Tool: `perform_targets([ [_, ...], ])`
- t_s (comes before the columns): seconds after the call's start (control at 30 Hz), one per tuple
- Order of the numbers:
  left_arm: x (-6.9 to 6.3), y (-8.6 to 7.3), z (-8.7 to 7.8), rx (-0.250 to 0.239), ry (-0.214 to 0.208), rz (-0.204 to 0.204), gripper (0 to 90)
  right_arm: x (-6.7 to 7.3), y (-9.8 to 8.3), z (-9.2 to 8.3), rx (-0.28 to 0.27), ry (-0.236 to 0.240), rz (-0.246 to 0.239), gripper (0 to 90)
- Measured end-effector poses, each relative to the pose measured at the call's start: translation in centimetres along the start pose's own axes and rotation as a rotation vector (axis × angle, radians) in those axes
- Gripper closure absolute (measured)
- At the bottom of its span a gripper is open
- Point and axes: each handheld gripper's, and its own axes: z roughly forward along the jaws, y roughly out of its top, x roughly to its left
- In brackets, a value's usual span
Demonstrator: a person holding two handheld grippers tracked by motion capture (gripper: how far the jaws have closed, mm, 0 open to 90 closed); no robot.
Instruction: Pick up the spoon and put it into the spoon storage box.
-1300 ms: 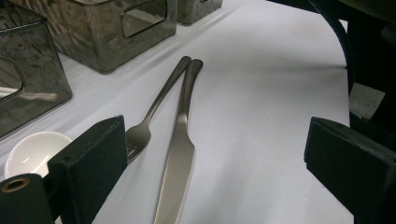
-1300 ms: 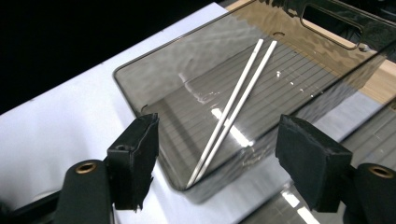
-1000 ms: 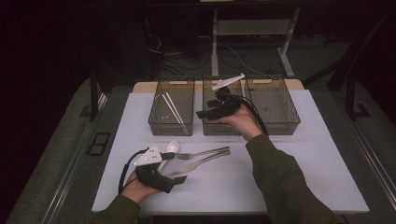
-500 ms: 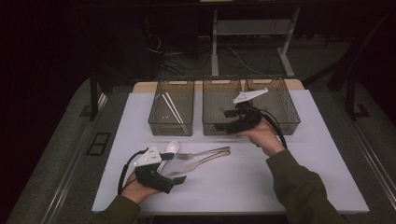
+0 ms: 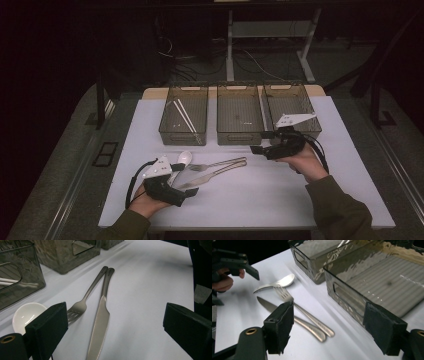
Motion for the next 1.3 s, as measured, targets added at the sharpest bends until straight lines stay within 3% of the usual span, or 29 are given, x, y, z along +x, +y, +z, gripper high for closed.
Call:
perform_targets([
  [0.23, 0.0, 0.0, -0.1, 0.001, 0.006, 0.002, 5.0, 0.2, -2.6, -2.1, -0.010, -0.035, 0.000, 22.1],
  [0.83, 0.3, 0.1, 0.1, 0.005, 0.006, 0.003, 6.4, 0.6, -10.2, -5.8, 0.006, -0.098, 0.061, 20.3],
  [1.0, 0.4, 0.3, 0.1, 0.002, 0.012, 0.007, 7.6, 0.7, -11.3, -6.6, 0.002, -0.107, 0.074, 19.7],
  [1.1, 0.4, 0.5, 0.0, 0.009, 0.037, 0.012, 10.1, 1.0, -11.7, -6.9, 0.008, -0.110, 0.063, 19.6],
  [1.3, 1.2, 0.4, -0.6, 0.018, 0.085, 0.001, 21.6, 1.1, -11.8, -6.7, 0.020, -0.119, 0.052, 19.6],
])
